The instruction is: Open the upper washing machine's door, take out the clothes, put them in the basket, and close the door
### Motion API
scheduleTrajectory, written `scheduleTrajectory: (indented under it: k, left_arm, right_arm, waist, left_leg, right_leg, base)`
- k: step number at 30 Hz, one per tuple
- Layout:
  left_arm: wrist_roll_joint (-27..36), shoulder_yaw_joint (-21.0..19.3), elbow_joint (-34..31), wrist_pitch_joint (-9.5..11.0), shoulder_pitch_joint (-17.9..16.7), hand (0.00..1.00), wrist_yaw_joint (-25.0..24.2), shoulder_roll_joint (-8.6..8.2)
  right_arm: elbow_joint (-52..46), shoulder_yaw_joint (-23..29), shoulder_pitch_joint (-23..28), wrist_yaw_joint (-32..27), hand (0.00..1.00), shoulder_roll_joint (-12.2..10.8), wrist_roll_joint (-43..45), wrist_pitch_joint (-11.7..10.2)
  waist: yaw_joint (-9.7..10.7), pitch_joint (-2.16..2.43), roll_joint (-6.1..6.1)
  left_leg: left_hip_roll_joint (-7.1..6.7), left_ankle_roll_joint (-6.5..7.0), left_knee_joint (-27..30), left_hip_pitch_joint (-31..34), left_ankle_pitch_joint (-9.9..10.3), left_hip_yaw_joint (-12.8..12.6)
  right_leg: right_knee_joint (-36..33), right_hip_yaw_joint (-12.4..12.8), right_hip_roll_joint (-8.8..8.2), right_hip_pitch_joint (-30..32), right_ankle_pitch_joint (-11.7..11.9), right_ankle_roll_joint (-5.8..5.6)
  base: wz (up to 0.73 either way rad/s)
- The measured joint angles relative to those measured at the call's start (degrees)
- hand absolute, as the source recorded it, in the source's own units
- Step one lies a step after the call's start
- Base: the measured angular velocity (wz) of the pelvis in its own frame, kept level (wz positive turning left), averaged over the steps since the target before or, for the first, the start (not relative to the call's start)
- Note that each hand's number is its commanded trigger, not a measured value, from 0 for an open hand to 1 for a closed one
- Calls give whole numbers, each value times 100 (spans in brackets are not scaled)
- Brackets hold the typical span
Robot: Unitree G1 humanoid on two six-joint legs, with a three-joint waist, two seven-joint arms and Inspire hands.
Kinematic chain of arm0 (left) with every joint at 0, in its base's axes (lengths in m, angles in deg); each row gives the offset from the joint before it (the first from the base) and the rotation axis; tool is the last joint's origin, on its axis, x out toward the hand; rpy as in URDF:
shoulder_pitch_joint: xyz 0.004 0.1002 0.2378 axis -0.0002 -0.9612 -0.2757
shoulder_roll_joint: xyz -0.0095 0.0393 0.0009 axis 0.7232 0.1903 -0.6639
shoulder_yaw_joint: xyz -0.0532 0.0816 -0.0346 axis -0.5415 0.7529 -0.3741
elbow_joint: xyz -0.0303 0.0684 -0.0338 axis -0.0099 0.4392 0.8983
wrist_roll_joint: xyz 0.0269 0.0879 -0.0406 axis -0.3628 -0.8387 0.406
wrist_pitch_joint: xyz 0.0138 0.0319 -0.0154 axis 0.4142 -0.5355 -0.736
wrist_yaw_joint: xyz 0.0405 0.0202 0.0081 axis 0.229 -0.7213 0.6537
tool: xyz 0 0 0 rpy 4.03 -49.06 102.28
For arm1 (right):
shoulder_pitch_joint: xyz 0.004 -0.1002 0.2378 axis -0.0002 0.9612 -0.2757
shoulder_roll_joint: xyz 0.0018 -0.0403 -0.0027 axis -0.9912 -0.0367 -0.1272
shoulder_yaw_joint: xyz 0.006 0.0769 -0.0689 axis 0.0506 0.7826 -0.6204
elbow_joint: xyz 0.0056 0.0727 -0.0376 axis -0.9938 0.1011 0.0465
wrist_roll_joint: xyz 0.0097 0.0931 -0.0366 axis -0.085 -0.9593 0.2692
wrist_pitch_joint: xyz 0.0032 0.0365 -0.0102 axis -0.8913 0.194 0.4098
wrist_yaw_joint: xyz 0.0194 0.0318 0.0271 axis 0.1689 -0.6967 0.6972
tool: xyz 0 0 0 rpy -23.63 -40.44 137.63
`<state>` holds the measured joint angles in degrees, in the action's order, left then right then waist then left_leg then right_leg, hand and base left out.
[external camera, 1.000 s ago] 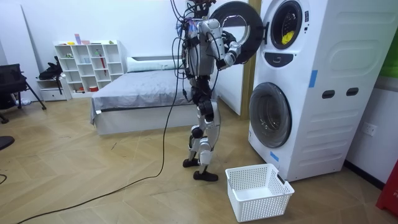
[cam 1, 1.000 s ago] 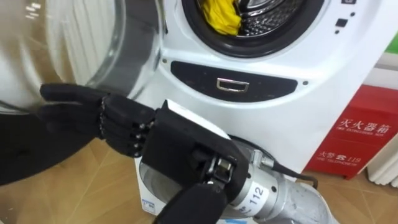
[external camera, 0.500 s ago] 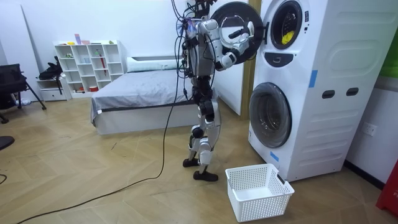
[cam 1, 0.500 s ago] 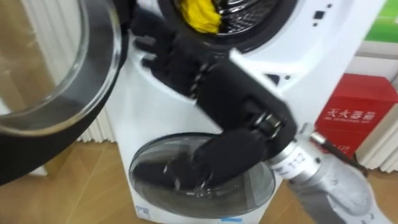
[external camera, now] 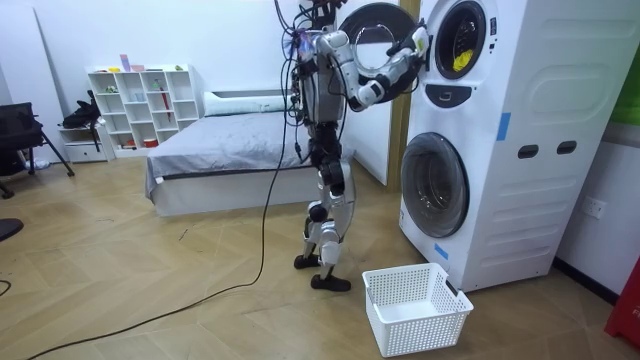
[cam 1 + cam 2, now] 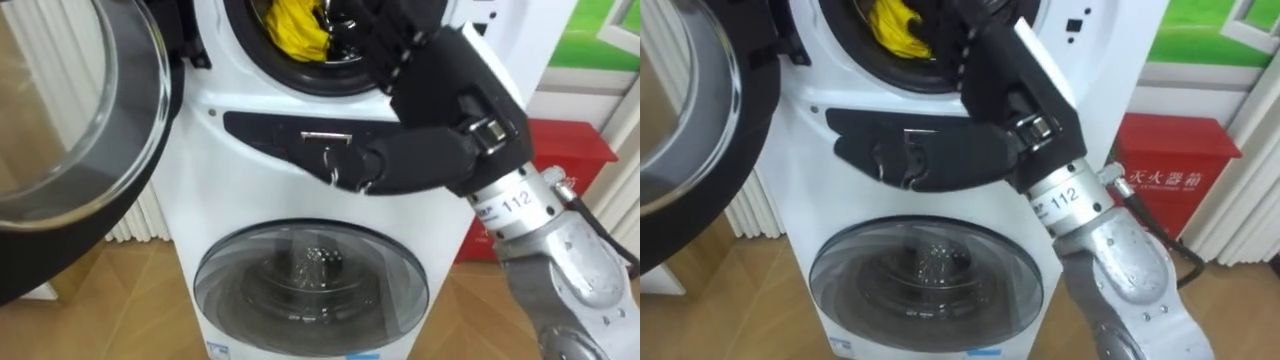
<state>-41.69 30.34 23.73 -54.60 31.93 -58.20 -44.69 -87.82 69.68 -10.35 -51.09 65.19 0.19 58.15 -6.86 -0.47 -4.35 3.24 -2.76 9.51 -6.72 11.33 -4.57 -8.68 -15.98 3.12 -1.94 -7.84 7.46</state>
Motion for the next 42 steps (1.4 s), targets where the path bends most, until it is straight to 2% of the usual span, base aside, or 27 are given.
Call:
scheduleTrajectory:
  k: [3, 5, 7, 8, 10, 12, 14, 15, 18, 19, 21, 23, 25, 26, 27, 28, 30, 32, 34, 35, 36, 37, 38, 39, 40, 41, 42]
  left_arm:
    - [0, 2, 37, -109, -19, 0, 50, -6]
    - [1, 5, 60, -125, -15, 0, 91, 24]
    - [7, -2, 116, -166, 10, 0, 91, 77]
    - [6, -2, 129, -190, 0, 0, 91, 95]
    - [12, 7, 146, -249, -31, 0, 65, 86]
    - [5, 7, 134, -333, -28, 0, 42, 55]
    - [3, 5, 125, -376, -31, 0, -9, 37]
    - [4, 3, 125, -403, -41, 0, -12, 51]
    - [4, 3, 119, -411, -144, 0, -16, 68]
    - [-1, 1, 118, -408, -157, 0, -41, 54]
    - [3, -1, 118, -376, -154, 0, -70, 4]
    - [3, -13, 104, -363, -94, 0, -126, 14]
    - [5, -20, 92, -390, -65, 0, -175, 52]
    - [0, -29, 98, -412, -82, 0, -193, 62]
    - [3, -58, 104, -454, -99, 0, -222, 51]
    - [6, -39, 100, -460, -73, 0, -282, 41]
    - [7, -16, 97, -480, 56, 0, -336, 43]
    - [2, 1, 98, -556, 179, 0, -331, 53]
    - [6, 1, 103, -608, 329, 0, -305, 67]
    - [4, 2, 97, -607, 353, 0, -303, 80]
    - [1, 7, 52, -603, 443, 0, -295, 118]
    - [3, 18, -10, -603, 478, 0, -275, 174]
    - [9, 22, -38, -601, 486, 0, -260, 191]
    - [15, 19, -41, -602, 548, 0, -245, 207]
    - [10, 26, -23, -587, 604, 0, -246, 207]
    - [11, 33, -21, -566, 644, 0, -245, 196]
    - [13, 72, -27, -509, 666, 0, -238, 165]
  right_arm:
    - [127, -30, 4, -85, 0, 7, 290, 4]
    - [268, -27, -3, -93, 0, 5, 462, 5]
    - [605, -38, -17, -129, 0, 4, 604, -2]
    - [733, -50, -30, -139, 0, 5, 661, 1]
    - [1048, -73, -89, -266, 0, 7, 819, 9]
    - [1115, -74, -90, -395, 0, -43, 794, 30]
    - [1150, -74, -98, -464, 0, -49, 787, 50]
    - [1187, -76, -98, -518, 0, -49, 755, 57]
    - [1187, -185, -137, -631, 0, -42, 712, 76]
    - [1194, -191, -137, -664, 0, -29, 675, 78]
    - [1196, -197, -138, -777, 0, 43, 676, 114]
    - [1207, -205, -137, -885, 0, 143, 679, 159]
    - [1136, -331, -126, -876, 0, 129, 671, 36]
    - [1097, -412, -125, -868, 0, 136, 677, 36]
    - [1038, -497, -124, -829, 0, 139, 673, 27]
    - [1026, -485, -101, -832, 0, 166, 665, -44]
    - [883, -465, 54, -842, 0, 302, 608, -204]
    - [771, -475, 297, -788, 0, 371, 590, -364]
    - [816, -478, 534, -708, 0, 389, 652, -524]
    - [819, -459, 609, -709, 0, 393, 652, -548]
    - [823, -409, 761, -709, 0, 400, 674, -623]
    - [837, -382, 813, -697, 0, 399, 697, -634]
    - [871, -378, 817, -668, 0, 397, 695, -636]
    - [896, -365, 816, -608, 0, 403, 677, -615]
    - [902, -301, 815, -574, 0, 394, 645, -552]
    - [887, -258, 815, -564, 0, 394, 620, -486]
    - [865, -209, 800, -568, 0, 393, 597, -382]
  waist:
    - [-68, -30, -56]
    - [-108, -21, -111]
    - [-150, -25, -127]
    - [-183, -19, -146]
    - [-295, -35, -71]
    - [-299, -43, -60]
    - [-385, -58, -39]
    - [-449, -56, -41]
    - [-475, 22, -158]
    - [-438, 29, -223]
    - [-426, 34, -274]
    - [-393, 42, -290]
    - [-337, 0, -240]
    - [-322, -2, -238]
    - [-299, -67, -157]
    - [-172, -29, -106]
    - [-45, -19, -96]
    - [43, -34, -137]
    - [59, -47, -124]
    - [74, -69, -64]
    - [139, -46, -17]
    - [261, -43, 36]
    - [323, -43, 57]
    - [370, -44, 101]
    - [377, -47, 114]
    - [377, -46, 112]
    - [364, -42, 105]
  left_leg:
    - [7, 2, 87, 32, 4, 3]
    - [47, -24, 481, 173, 114, -14]
    - [151, -50, 1503, 524, 340, 3]
    - [180, -51, 1820, 645, 354, 3]
    - [315, -46, 2872, 1128, 413, 13]
    - [308, -48, 2864, 1536, 417, 11]
    - [268, -57, 2398, 1851, 385, -49]
    - [235, -53, 1902, 1993, 230, -82]
    - [154, 5, 1001, 2081, -819, -111]
    - [63, 75, 858, 2030, -1020, -101]
    - [-104, 150, 785, 2022, -1051, -143]
    - [-191, 240, 778, 1961, -991, -169]
    - [-262, 328, 807, 1782, -917, -291]
    - [-287, 352, 858, 1746, -875, -330]
    - [-337, 332, 1048, 1764, -674, -454]
    - [-390, 436, 1072, 1754, -526, -560]
    - [-460, 502, 996, 1650, -416, -700]
    - [-539, 585, 839, 1359, -401, -821]
    - [-625, 676, 796, 1035, -225, -920]
    - [-617, 691, 824, 990, -163, -904]
    - [-585, 718, 859, 914, -70, -816]
    - [-514, 722, 856, 857, -21, -563]
    - [-479, 732, 835, 833, -14, -471]
    - [-390, 726, 743, 795, -51, -454]
    - [-356, 738, 695, 803, -111, -437]
    - [-356, 749, 691, 806, -130, -429]
    - [-409, 765, 693, 806, -141, -432]
  right_leg:
    - [-22, 6, 2, -4, -15, 15]
    - [-154, 7, -16, 8, -118, 27]
    - [-432, 8, -25, -11, -354, 74]
    - [-486, 20, -26, -33, -391, 92]
    - [-535, 25, 72, -183, -489, 163]
    - [-540, 25, 95, -236, -549, 170]
    - [-532, 27, 94, -327, -602, 180]
    - [-532, 30, 94, -374, -663, 176]
    - [-499, 194, 69, -527, -785, 120]
    - [-483, 209, 15, -582, -823, 82]
    - [-390, 315, -94, -622, -821, 38]
    - [-390, 724, -165, -626, -842, -16]
    - [-387, 794, -295, -714, -818, -274]
    - [-388, 798, -342, -775, -826, -317]
    - [-443, 803, -381, -923, -886, -435]
    - [-692, 782, -443, -881, -1085, -771]
    - [-1445, 742, -588, -610, -1248, -1053]
    - [-2245, 726, -798, -349, -1236, -1048]
    - [-2953, 616, -995, -276, -1048, -898]
    - [-3043, 576, -997, -284, -965, -893]
    - [-3166, 434, -972, -281, -746, -930]
    - [-3320, 376, -879, -191, -560, -975]
    - [-3256, 393, -817, -186, -645, -992]
    - [-2817, 481, -679, -123, -969, -932]
    - [-2247, 498, -610, 5, -1085, -890]
    - [-1888, 528, -597, 50, -1084, -886]
    - [-1187, 668, -600, 96, -899, -883]
  base:
    - [0]
    - [3]
    - [7]
    - [-7]
    - [-9]
    - [2]
    - [-16]
    - [-18]
    - [-16]
    - [0]
    - [16]
    - [21]
    - [-9]
    - [-31]
    - [-8]
    - [10]
    - [25]
    - [-2]
    - [-22]
    - [0]
    - [13]
    - [13]
    - [0]
    - [-11]
    - [-8]
    - [0]
    - [16]
